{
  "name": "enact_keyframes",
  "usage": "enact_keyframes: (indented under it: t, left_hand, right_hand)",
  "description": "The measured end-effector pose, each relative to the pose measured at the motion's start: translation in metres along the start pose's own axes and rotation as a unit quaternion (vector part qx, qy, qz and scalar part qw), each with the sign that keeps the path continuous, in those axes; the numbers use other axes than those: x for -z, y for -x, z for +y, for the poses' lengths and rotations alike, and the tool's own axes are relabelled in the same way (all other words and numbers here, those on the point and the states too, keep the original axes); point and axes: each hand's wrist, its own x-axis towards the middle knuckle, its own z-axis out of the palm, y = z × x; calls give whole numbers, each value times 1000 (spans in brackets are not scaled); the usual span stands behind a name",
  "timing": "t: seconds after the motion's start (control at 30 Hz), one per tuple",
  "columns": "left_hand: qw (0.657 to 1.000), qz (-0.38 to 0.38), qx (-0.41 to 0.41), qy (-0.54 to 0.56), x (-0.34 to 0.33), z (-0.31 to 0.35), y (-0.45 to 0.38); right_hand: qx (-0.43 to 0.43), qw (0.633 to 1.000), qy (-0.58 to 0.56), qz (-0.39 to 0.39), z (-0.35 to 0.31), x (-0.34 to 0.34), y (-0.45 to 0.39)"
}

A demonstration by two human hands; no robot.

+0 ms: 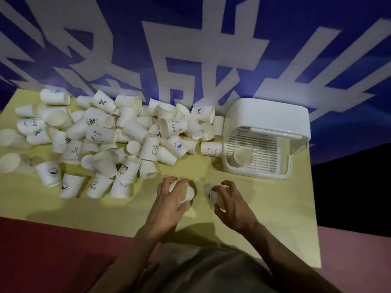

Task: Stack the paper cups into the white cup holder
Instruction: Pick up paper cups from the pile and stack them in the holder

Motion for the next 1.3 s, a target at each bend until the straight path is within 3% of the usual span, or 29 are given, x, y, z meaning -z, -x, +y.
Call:
enact_keyframes:
  t: [0.27, 0.47, 0.77, 1.07, 1.3]
  left_hand:
    - [997, 11, -79, -23, -18, 87, -63]
    - [986, 35, -155, -57, -21, 140, -109]
    - [970, 21, -204, -128, -37, 162, -150]
    - [971, -127, -113, -166, -81, 137, -167]
    - [974, -168, -53, -145, -83, 132, -181]
  right_hand:
    - [-48, 995, 42, 77, 44, 48, 20]
    - [-61, 992, 71, 86, 62, 75, 27]
    - [-86, 989, 39, 113, 80, 88, 39]
    - [-110, 985, -47, 124, 93, 74, 55]
    - [-99, 983, -64, 139, 90, 83, 47]
